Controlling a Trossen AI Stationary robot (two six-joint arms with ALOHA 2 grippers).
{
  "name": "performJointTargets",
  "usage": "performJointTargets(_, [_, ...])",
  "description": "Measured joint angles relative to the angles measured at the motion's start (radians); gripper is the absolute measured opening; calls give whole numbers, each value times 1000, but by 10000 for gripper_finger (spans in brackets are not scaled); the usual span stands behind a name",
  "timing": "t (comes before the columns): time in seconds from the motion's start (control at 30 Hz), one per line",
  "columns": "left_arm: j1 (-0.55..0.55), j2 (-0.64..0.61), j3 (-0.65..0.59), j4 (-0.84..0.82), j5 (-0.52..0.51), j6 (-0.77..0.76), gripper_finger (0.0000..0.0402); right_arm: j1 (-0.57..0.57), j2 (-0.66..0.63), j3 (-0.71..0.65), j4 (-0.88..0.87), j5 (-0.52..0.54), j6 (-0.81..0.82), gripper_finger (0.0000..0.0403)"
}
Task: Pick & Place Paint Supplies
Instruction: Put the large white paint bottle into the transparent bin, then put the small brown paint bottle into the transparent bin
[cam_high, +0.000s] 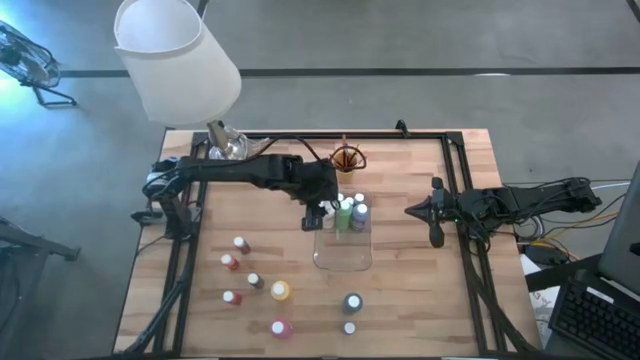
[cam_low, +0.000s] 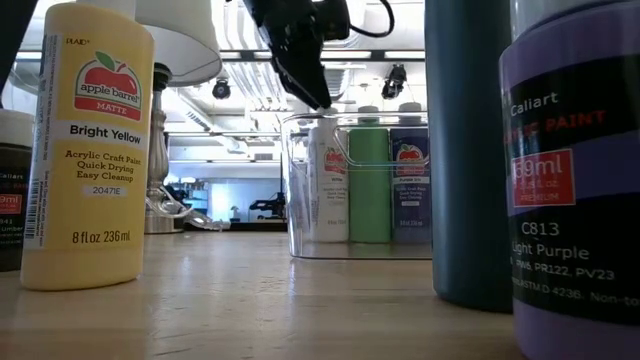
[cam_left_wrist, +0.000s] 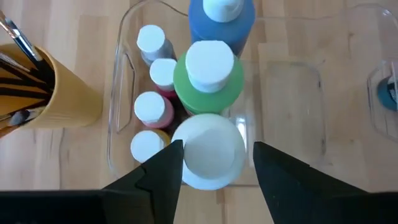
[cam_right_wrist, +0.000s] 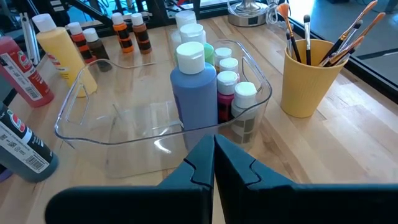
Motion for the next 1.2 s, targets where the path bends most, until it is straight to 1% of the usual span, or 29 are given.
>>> performJointTargets(0.07, [0,0,35,-52,-9,11,199,0,0,0,0,0,0,8])
performJointTargets(0.17, [0,0,124,-170,-57,16,200,0,0,0,0,0,1,8])
performJointTargets(0.27, [-4,0,234,-294,-101,-26,198,0,0,0,0,0,0,8])
performJointTargets(0.4, [-27,0,378,-439,-113,-115,198,0,0,0,0,0,0,8])
performJointTargets(0.53, [-91,0,482,-561,-134,-187,197,0,0,0,0,0,2,8])
performJointTargets(0.7, [-213,0,561,-701,-231,-300,197,0,0,0,0,0,2,8])
performJointTargets(0.77, [-267,-1,577,-743,-278,-368,197,0,0,0,0,0,0,8])
performJointTargets(0.97, [-431,-29,558,-736,-364,-544,197,0,0,0,1,0,0,8])
performJointTargets(1.07, [-493,-49,519,-740,-424,-630,197,0,0,0,2,0,0,8])
performJointTargets(1.2, [-545,-100,419,-739,-439,-771,197,0,0,0,3,0,2,8])
